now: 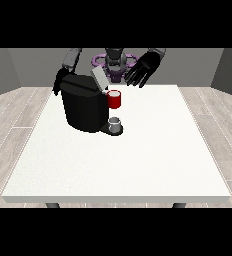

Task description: Insert the coffee pod into the coffee machine and close the lid

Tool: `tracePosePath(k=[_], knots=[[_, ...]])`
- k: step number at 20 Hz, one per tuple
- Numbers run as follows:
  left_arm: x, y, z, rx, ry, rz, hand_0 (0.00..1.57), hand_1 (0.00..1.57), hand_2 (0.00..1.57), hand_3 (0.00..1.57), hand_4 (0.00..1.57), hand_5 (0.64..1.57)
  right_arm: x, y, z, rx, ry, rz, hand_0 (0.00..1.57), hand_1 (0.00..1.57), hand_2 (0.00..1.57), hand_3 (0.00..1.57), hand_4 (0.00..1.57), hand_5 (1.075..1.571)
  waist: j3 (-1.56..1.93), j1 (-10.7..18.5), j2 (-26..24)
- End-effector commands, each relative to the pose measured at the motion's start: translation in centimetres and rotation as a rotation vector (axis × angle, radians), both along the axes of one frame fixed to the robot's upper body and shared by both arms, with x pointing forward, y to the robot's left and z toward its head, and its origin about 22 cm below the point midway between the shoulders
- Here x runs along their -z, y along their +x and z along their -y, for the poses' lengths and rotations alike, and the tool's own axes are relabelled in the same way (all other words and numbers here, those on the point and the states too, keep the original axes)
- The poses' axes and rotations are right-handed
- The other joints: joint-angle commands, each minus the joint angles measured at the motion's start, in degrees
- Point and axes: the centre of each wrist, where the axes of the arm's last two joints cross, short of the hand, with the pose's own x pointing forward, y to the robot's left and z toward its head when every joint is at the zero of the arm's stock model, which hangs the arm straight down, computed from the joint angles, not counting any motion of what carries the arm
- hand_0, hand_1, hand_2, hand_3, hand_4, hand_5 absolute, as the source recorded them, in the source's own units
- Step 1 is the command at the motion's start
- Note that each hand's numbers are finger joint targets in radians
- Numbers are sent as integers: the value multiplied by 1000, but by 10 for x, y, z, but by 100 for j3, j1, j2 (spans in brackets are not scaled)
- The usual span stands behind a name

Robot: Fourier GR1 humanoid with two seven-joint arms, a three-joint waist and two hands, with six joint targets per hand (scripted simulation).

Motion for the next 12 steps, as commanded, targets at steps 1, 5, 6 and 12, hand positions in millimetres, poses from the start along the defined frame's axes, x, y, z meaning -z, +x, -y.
tracePosePath(k=[1,5,6,12], knots=[[47,-5,20,59,-344,-75,0,0,151,0,0,1571,23,-18,18,47,0,-56,0,0,0,0,0,1571,-9,403,-590],[143,-35,22,-5,-685,-233,0,0,0,0,467,1571,37,-37,28,88,38,-121,0,0,0,0,0,1571,-18,856,-1331],[152,-38,16,-24,-823,-280,0,0,0,0,408,1571,33,-33,29,114,46,-109,0,0,0,0,0,1571,-25,1024,-1347],[241,-93,27,-93,-922,-496,0,0,0,0,421,1571,20,-35,25,-37,104,-100,0,0,0,0,0,1571,-5,1426,-2441]])
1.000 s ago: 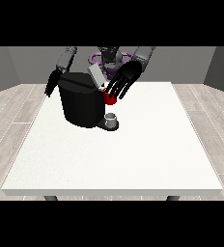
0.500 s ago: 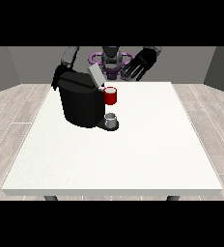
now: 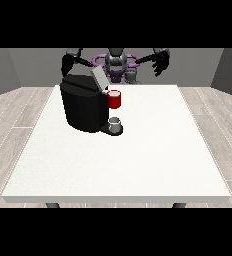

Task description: Insert the coffee pod into the coffee machine and close the lid

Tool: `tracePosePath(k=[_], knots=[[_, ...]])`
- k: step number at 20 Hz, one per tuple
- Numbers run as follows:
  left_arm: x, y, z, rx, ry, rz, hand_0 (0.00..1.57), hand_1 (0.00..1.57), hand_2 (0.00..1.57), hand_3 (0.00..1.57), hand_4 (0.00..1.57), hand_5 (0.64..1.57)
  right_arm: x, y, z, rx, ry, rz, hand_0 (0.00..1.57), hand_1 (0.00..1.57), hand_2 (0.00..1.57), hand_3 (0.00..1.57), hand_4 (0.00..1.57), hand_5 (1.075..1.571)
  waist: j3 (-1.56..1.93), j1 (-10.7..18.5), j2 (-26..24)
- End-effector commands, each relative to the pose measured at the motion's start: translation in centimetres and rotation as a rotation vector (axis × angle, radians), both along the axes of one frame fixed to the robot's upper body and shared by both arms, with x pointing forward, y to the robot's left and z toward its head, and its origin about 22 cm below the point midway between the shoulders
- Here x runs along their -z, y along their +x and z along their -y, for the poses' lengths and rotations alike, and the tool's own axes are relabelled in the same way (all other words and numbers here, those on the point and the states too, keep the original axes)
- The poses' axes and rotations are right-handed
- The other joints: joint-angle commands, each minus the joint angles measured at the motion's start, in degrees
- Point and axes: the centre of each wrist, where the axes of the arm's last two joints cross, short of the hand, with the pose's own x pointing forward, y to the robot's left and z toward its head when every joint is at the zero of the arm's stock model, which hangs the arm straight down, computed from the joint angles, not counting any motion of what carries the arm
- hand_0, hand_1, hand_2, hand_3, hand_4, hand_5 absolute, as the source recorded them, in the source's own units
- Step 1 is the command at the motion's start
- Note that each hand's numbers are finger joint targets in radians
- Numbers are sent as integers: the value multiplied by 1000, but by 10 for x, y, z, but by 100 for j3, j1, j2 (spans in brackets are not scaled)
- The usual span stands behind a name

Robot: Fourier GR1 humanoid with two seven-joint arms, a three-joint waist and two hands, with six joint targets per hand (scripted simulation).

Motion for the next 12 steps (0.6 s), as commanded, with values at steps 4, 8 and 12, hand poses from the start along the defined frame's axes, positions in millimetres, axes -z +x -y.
tracePosePath(k=[4,8,12], knots=[[60,-48,-20,-26,-105,-194,0,0,0,0,442,1571,-31,12,-29,-129,5,31,0,0,0,0,62,1571,6,424,-767],[70,-64,-11,-26,-116,-189,0,0,0,0,414,1571,-53,23,0,-159,-66,47,0,0,0,0,251,1571,8,681,-717],[60,-63,2,-11,-178,-199,0,0,0,0,368,1571,-38,25,5,-106,-41,1,0,0,0,0,0,1571,10,875,-681]])
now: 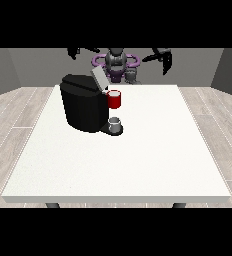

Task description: Insert the coffee pod into the coffee machine and close the lid

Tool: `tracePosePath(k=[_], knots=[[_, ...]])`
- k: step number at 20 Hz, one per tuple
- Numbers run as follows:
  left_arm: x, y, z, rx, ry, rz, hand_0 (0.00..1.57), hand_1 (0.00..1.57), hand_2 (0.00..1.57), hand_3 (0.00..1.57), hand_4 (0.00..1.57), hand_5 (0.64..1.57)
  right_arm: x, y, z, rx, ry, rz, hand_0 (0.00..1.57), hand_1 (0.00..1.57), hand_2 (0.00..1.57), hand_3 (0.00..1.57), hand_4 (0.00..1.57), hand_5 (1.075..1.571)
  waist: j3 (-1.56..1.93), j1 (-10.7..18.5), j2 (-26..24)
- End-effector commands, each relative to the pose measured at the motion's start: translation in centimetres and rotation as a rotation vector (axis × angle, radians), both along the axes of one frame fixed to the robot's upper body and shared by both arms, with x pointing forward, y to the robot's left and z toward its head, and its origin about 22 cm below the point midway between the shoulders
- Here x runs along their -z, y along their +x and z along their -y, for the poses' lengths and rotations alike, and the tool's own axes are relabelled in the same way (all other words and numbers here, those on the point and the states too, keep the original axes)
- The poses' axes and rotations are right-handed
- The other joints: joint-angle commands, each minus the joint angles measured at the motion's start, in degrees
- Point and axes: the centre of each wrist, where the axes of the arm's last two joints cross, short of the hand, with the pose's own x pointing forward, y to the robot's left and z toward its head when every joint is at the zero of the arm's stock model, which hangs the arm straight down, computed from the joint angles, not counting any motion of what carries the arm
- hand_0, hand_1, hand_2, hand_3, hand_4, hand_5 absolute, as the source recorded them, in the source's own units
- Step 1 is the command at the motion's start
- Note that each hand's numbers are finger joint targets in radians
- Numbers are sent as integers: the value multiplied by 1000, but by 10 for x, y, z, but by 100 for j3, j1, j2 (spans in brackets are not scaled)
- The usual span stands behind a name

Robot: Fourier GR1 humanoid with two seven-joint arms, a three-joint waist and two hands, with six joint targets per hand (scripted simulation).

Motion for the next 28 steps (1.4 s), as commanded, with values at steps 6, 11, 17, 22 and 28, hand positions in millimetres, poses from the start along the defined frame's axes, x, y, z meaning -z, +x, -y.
tracePosePath(k=[6,11,17,22,28], knots=[[-41,9,4,12,-38,114,0,0,0,0,396,1571,-40,38,22,10,68,52,0,0,0,0,0,1571,3,291,796],[-42,-4,7,27,-35,139,0,0,0,0,382,1571,-33,49,29,75,187,-10,0,0,0,0,129,1571,4,582,960],[-59,-16,10,0,-47,149,0,0,0,0,323,1571,-46,69,19,46,159,-30,0,0,0,0,56,1571,2,500,1115],[-45,-42,-1,-53,-45,202,0,0,0,0,371,1571,-48,72,-8,-46,148,-39,0,0,0,0,0,1571,1,227,1287],[-83,-35,-22,-62,-39,261,0,0,0,0,377,1571,-56,85,-22,-85,148,32,0,0,0,0,0,1571,1,214,1716]])
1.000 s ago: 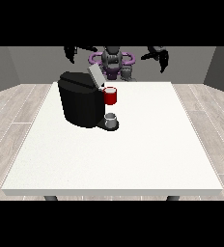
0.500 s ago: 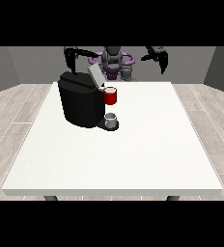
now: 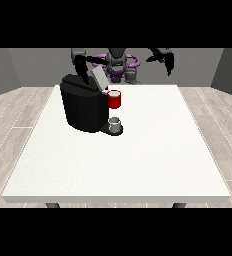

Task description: Insert the coffee pod into the coffee machine and close the lid

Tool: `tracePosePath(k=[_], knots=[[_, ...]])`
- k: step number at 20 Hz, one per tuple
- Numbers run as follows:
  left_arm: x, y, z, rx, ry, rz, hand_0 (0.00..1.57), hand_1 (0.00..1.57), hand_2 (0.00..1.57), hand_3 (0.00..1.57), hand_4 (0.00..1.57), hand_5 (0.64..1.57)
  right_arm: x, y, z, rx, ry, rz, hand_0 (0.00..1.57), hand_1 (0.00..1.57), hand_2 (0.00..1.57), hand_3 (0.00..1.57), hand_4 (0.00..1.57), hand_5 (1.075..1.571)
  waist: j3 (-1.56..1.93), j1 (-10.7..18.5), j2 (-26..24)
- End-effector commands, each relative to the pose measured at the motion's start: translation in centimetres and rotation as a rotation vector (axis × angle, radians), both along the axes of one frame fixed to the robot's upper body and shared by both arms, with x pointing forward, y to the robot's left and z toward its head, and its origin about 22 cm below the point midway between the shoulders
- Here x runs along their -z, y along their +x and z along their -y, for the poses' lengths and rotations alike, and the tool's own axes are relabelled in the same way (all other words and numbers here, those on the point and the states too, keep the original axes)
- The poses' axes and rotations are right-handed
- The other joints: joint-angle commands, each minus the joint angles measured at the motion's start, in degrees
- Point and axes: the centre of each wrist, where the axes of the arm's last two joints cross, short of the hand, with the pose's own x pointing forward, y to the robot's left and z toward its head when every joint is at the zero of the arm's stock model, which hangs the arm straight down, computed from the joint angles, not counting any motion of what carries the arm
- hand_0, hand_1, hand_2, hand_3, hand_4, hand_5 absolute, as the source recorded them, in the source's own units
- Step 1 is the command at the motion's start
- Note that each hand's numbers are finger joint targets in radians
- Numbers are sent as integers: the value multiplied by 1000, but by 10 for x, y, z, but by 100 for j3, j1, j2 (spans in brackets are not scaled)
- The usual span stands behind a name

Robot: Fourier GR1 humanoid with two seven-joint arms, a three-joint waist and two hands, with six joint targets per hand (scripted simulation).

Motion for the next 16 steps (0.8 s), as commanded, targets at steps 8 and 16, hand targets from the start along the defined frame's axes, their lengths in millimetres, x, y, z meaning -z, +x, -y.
tracePosePath(k=[8,16], knots=[[-17,-16,-20,-56,20,59,0,0,0,0,316,1571,-15,16,-27,-74,-50,41,0,0,0,0,129,1571,-1,-143,304],[-26,-6,-13,-34,53,68,0,0,0,0,346,1571,-80,40,-45,-114,-150,181,0,0,0,0,119,1571,-2,138,696]])
